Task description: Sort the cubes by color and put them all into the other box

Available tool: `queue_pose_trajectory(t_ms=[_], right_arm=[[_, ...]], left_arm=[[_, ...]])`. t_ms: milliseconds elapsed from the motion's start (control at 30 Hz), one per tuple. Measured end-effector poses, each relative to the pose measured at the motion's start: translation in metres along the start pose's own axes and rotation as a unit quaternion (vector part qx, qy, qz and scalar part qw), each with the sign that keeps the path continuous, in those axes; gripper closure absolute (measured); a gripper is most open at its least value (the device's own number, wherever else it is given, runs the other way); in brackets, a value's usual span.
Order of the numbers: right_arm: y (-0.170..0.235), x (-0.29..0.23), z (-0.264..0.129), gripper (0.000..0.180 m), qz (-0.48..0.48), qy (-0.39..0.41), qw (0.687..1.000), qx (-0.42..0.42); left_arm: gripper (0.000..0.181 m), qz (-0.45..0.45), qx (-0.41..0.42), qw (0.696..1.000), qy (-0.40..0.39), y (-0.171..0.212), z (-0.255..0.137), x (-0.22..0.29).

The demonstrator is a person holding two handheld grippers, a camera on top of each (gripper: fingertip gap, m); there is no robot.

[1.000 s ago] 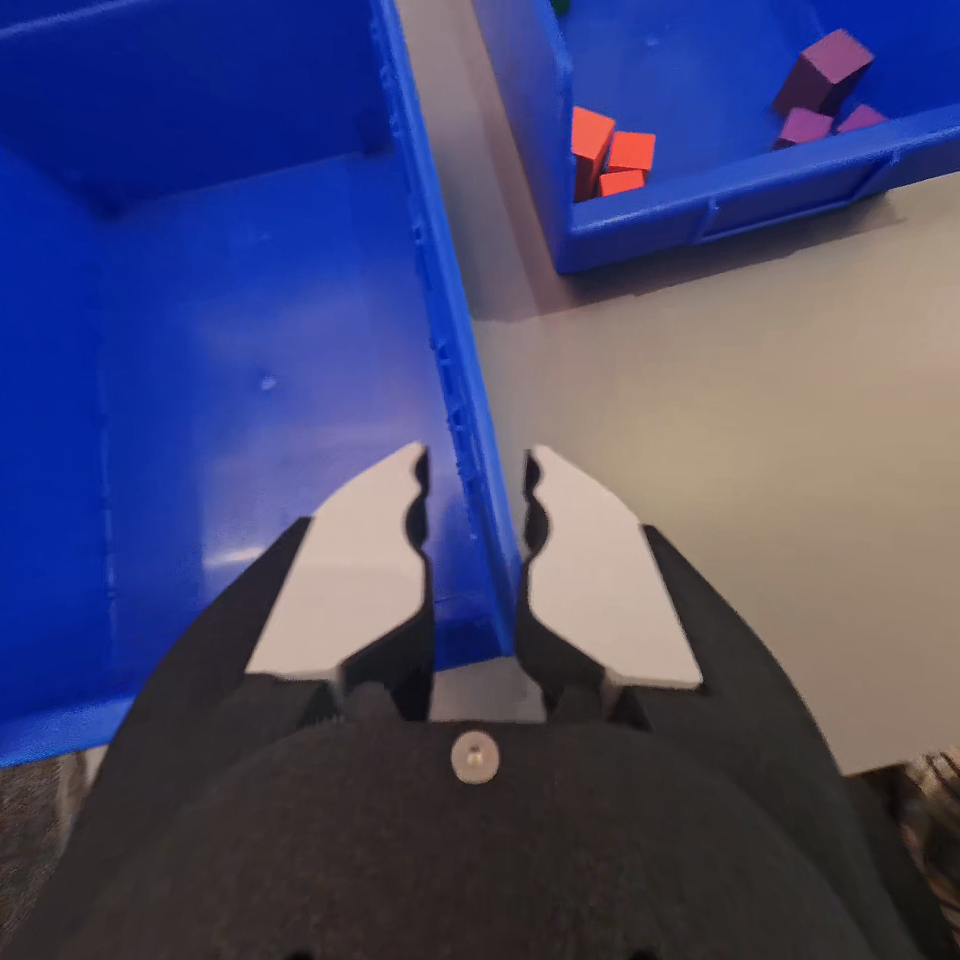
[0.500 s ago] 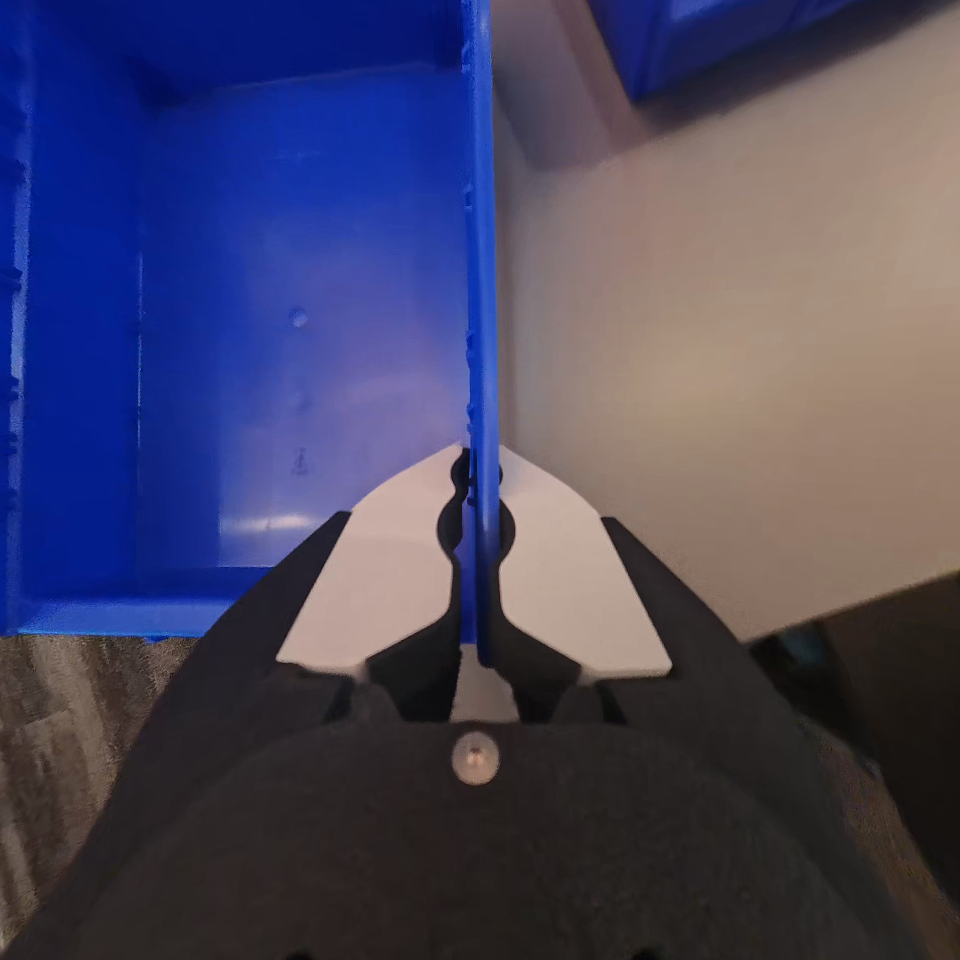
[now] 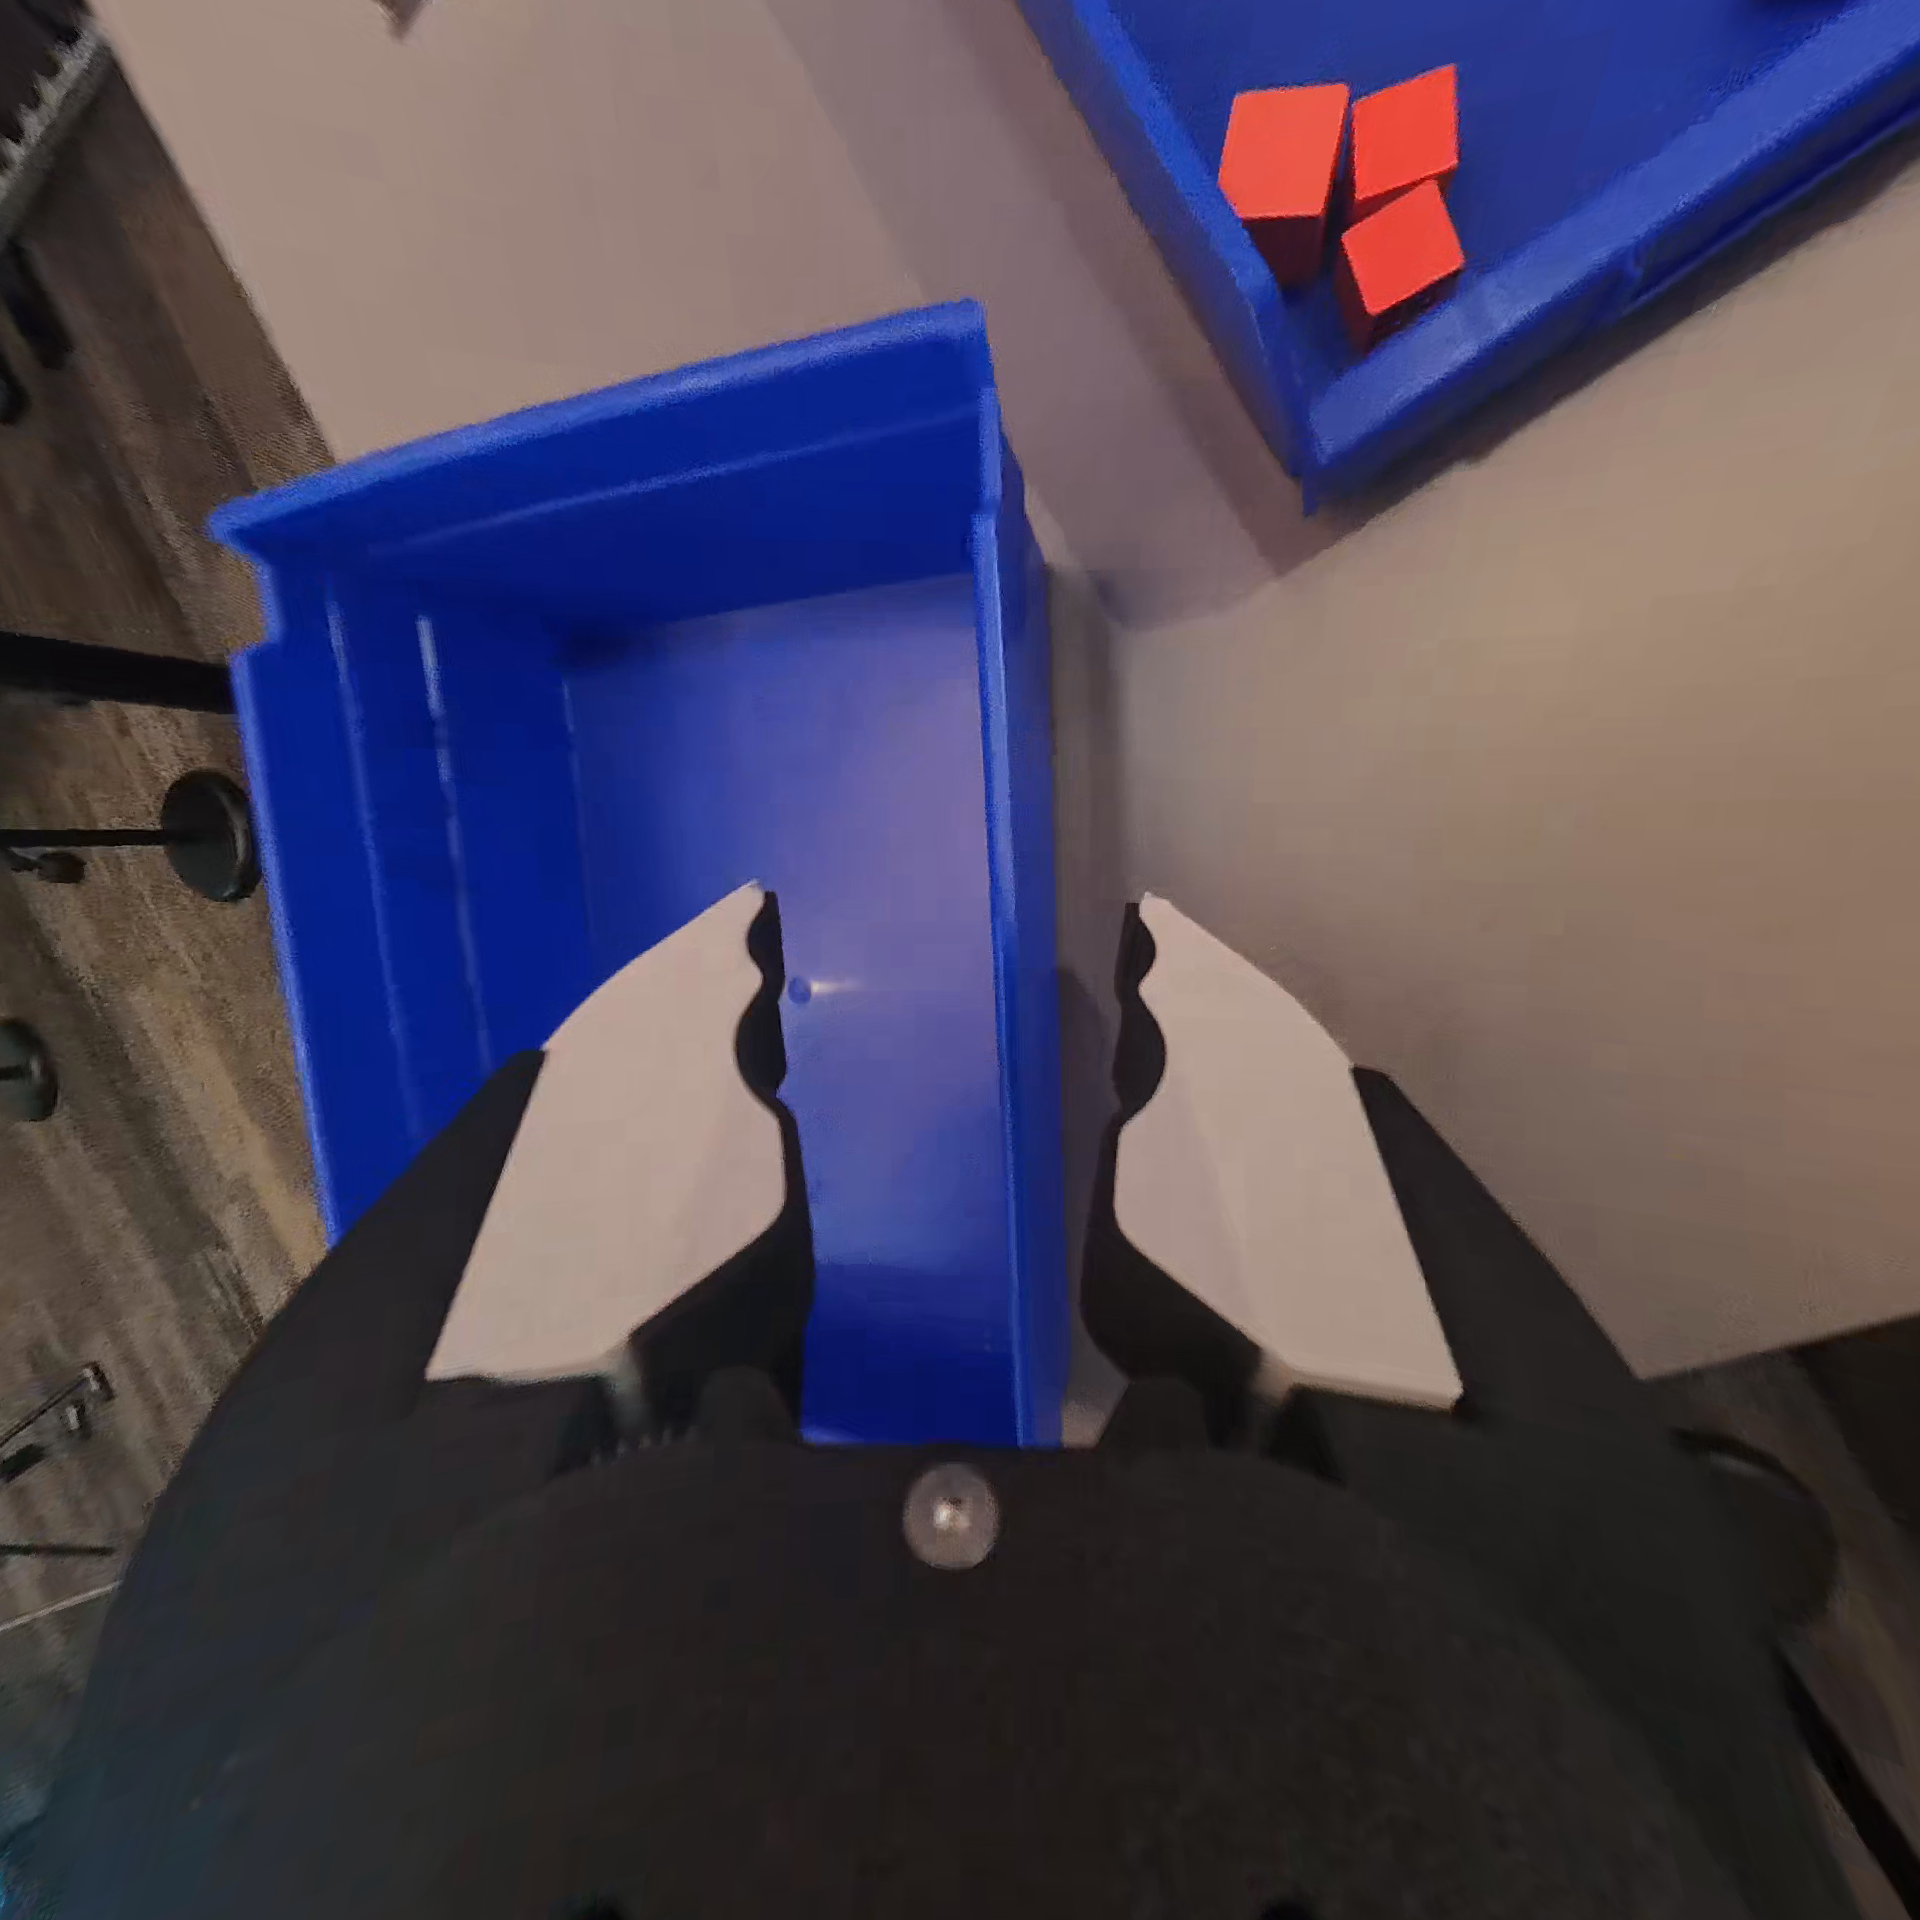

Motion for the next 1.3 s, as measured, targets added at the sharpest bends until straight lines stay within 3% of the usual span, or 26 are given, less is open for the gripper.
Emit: queue_pose_trajectory(t_ms=[67, 133, 233, 367, 633, 867, 933, 1033, 1100, 1233, 1300], right_arm=[[0.0, -0.005, -0.003, 0.143, -0.007, 0.005, 1.0, -0.003], [0.0, -0.008, -0.009, 0.143, -0.014, 0.011, 1.0, -0.003], [0.001, -0.012, -0.018, 0.146, -0.022, 0.018, 1.0, 0.004], [0.0, -0.011, -0.023, 0.149, -0.024, 0.015, 0.999, 0.017], [0.004, -0.01, -0.009, 0.149, -0.026, -0.005, 1.0, 0.007], [0.002, -0.014, 0.001, 0.15, -0.031, -0.013, 0.999, 0.0], [0.001, -0.016, 0.003, 0.15, -0.033, -0.013, 0.999, -0.003], [-0.001, -0.017, 0.002, 0.148, -0.03, -0.005, 1.0, -0.004], [-0.005, -0.018, 0.0, 0.147, -0.025, -0.002, 1.0, 0.001], [-0.009, -0.021, -0.005, 0.146, -0.014, 0.007, 1.0, 0.012], [-0.009, -0.022, -0.007, 0.145, -0.006, 0.011, 1.0, 0.013]], left_arm=[[0.126, 0.004, -0.027, 0.999, 0.028, -0.01, 0.02, 0.005], [0.148, 0.014, -0.052, 0.996, 0.072, -0.012, 0.031, 0.015], [0.175, 0.032, -0.065, 0.995, 0.074, -0.006, 0.032, 0.014], [0.177, 0.041, -0.065, 0.991, 0.11, 0.015, 0.017, 0.021], [0.176, 0.153, -0.084, 0.973, 0.15, 0.067, -0.023, 0.046], [0.175, 0.244, -0.079, 0.947, 0.195, 0.083, -0.049, 0.075], [0.17, 0.219, -0.069, 0.952, 0.203, 0.077, -0.052, 0.076], [0.125, 0.114, -0.032, 0.977, 0.178, 0.045, -0.057, 0.062], [0.113, 0.016, -0.022, 0.988, 0.15, 0.02, -0.054, 0.045], [0.116, -0.153, -0.001, 0.979, 0.136, -0.02, -0.037, 0.019], [0.116, -0.184, -0.022, 0.972, 0.144, -0.029, -0.021, 0.02]])
Point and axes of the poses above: each gripper's, where its closed fingertips meet, z out along the fingers, y out of its underside, x = y × z across the jaws, the point moved 5 cm from there along -z, back along the fingers, and after that the axes turned 10 degrees about -y, right-handed, at the moved point
